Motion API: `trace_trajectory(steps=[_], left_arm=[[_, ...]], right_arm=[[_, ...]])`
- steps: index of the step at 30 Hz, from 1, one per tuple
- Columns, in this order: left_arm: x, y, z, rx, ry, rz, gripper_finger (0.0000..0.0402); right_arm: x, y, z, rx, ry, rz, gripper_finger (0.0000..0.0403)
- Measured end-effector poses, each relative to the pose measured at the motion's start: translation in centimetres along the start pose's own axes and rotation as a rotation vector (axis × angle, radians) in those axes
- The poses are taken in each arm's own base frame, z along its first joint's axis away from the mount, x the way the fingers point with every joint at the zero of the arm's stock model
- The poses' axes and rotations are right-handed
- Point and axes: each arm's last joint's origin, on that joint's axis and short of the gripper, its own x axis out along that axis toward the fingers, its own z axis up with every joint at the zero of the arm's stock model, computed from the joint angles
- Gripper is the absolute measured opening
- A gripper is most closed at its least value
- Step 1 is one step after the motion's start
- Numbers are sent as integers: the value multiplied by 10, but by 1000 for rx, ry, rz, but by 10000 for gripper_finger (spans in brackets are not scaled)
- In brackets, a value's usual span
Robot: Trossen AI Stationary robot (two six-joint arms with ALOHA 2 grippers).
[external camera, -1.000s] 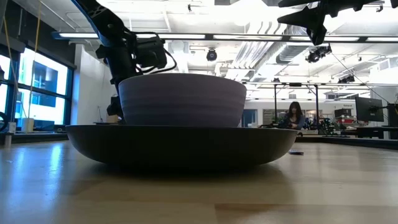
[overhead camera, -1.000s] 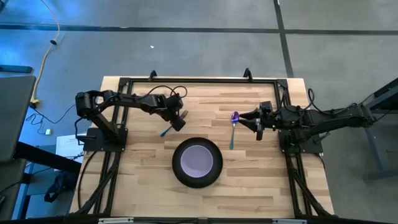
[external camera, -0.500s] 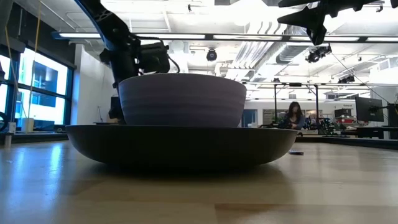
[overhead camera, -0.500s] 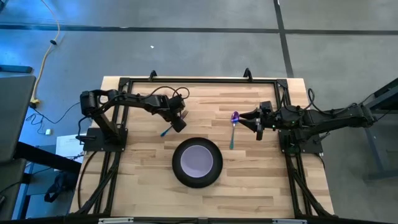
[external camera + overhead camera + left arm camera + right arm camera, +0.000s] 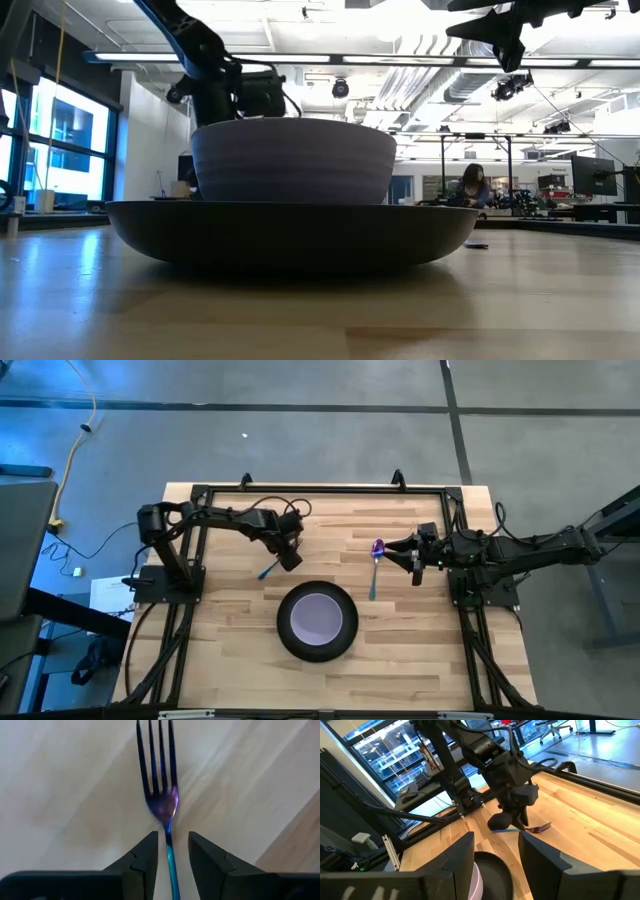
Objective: Set table place
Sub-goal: Put the violet fork to the left side of the black plate
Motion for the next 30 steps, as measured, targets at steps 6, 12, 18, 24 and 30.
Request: trace_trajectory(steps=[6,12,18,24,30], left_arm=[[2,0,1,-1,2,0,95],[2,0,0,1,5,1,95],[2,0,0,-1,6,2,95],[7,0,-1,-2,39,-9,95],[11,0,-1,-9,53,-11,95]], right_arm=[[0,0,0,-1,3,-2,147],[0,0,0,-4,3,-1,147],[0,0,0,-5,3,-1,147],[0,0,0,-5,3,-1,147],[0,0,0,-1,3,-1,147]])
